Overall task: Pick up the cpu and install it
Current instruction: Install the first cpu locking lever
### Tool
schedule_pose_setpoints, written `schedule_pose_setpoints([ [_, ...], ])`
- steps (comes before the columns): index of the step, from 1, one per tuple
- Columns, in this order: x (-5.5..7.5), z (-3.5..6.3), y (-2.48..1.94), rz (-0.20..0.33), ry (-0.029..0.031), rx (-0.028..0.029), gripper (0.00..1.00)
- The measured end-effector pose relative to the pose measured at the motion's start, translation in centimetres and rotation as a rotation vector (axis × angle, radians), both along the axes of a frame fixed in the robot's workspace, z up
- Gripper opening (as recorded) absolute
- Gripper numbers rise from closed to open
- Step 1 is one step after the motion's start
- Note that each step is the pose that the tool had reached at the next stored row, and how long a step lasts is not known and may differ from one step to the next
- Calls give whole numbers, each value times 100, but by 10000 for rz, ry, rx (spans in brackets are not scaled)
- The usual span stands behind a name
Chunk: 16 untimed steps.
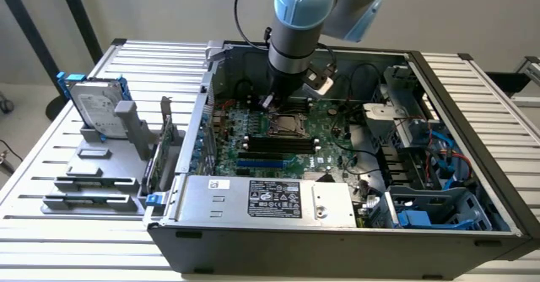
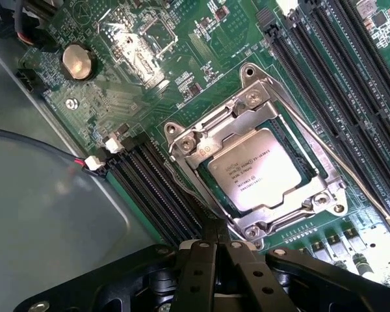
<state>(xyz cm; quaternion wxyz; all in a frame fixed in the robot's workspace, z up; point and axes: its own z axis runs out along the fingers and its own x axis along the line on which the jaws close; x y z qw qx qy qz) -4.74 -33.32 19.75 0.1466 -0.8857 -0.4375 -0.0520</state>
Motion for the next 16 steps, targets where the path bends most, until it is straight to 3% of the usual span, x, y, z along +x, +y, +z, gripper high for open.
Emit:
schedule_pose_setpoints([
  [16, 26, -22, 15, 27, 10, -51, 11],
])
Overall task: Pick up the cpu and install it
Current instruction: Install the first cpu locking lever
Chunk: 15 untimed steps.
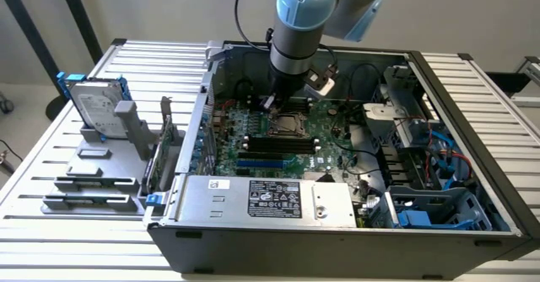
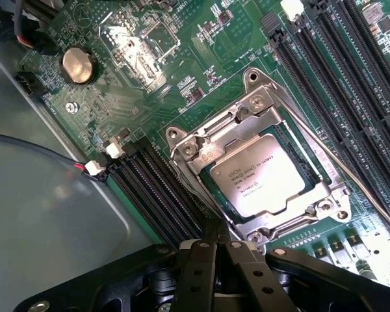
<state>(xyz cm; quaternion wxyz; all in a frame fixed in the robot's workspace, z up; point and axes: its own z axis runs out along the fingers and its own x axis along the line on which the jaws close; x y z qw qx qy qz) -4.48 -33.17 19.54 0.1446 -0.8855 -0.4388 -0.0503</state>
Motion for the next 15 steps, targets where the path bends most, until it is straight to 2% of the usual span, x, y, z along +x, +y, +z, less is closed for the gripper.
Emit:
schedule_pose_setpoints([
  [8, 4, -2, 19, -1, 35, -46, 11],
  [15, 7, 0, 20, 0, 143, -67, 11],
])
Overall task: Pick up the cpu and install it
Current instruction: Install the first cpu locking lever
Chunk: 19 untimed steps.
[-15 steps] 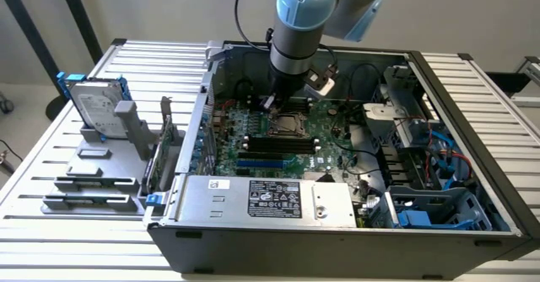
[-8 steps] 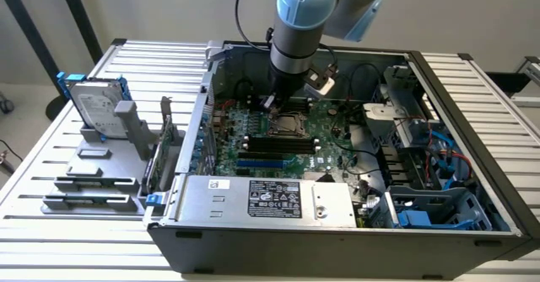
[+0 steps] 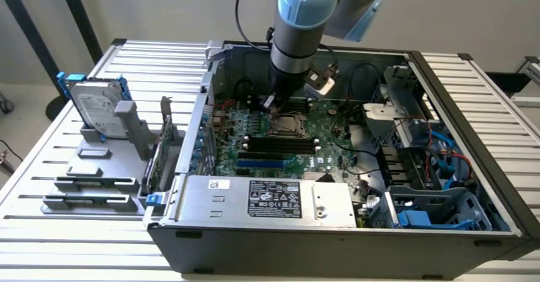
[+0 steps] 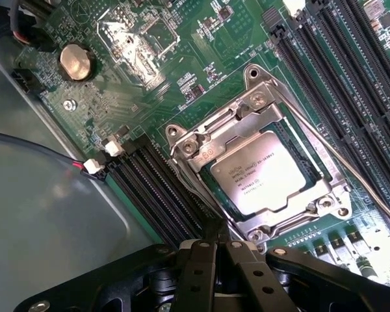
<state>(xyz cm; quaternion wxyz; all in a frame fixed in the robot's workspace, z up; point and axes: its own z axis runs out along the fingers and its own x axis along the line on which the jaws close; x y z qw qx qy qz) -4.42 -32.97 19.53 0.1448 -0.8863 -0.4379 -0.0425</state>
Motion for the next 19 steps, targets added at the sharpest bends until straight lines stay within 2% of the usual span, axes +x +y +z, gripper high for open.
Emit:
schedule_pose_setpoints([
  [5, -1, 1, 1, 0, 36, 2, 11],
  [19, -20, 13, 27, 0, 67, 3, 11],
])
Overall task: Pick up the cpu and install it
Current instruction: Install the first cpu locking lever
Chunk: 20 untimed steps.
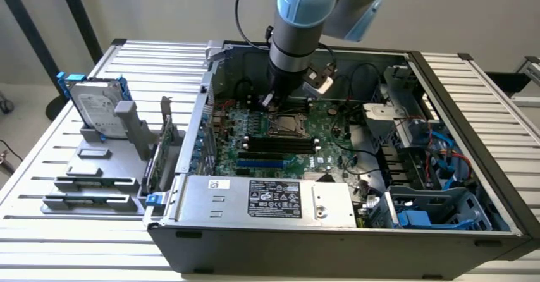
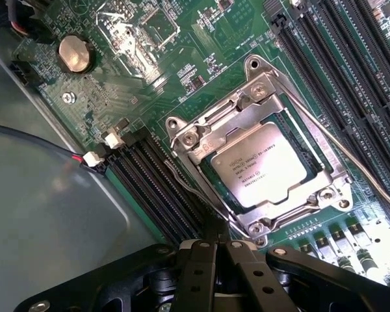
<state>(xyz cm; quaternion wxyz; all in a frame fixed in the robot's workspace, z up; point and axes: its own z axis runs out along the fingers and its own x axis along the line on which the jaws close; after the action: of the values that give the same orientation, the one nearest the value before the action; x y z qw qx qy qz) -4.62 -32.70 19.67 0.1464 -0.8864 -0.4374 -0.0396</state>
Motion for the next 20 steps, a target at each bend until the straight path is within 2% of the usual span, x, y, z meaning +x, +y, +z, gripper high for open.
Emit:
schedule_pose_setpoints([
  [9, -5, 50, -1, 1, 73, 0, 11],
  [13, -56, 98, -1, 2, 85, -1, 11],
  [20, -75, 107, -13, 11, 91, -22, 11],
])
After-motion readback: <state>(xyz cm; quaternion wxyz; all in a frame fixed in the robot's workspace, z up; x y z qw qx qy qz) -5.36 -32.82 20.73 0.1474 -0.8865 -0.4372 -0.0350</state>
